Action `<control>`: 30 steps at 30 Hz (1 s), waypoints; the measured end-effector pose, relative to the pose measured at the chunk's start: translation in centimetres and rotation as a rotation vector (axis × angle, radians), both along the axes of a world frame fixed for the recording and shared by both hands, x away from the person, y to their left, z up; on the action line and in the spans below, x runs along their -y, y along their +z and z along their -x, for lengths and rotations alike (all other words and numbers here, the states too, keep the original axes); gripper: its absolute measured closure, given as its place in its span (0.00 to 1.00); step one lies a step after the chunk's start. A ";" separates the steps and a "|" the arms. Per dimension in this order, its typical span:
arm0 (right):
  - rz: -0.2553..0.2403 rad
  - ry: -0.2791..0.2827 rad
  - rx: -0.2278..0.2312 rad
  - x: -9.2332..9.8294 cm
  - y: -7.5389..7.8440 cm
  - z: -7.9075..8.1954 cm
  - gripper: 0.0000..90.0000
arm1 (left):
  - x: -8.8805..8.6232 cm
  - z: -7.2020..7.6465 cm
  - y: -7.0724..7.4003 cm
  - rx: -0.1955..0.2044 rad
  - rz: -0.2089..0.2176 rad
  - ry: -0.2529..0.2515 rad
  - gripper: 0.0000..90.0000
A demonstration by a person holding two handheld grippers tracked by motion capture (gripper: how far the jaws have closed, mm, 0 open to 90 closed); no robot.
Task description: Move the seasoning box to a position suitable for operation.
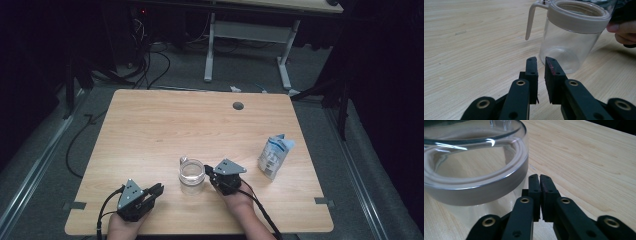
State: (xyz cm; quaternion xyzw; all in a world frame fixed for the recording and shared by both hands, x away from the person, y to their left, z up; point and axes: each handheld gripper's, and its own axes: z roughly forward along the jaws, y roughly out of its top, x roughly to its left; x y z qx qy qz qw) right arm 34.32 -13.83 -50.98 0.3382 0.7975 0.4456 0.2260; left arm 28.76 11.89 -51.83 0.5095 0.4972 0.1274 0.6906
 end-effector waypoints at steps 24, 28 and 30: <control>-0.106 -0.188 0.036 9.7 0.5 4.6 0.94 | 5.0 -4.8 -0.6 -0.042 -0.078 -0.042 1.00; -0.106 -0.188 0.035 9.8 0.4 4.5 0.94 | 5.4 -4.0 -0.5 -0.041 -0.076 -0.064 1.00; -0.103 -0.183 0.035 9.7 0.4 4.5 0.94 | 5.6 -3.4 -0.3 -0.033 -0.077 -0.078 1.00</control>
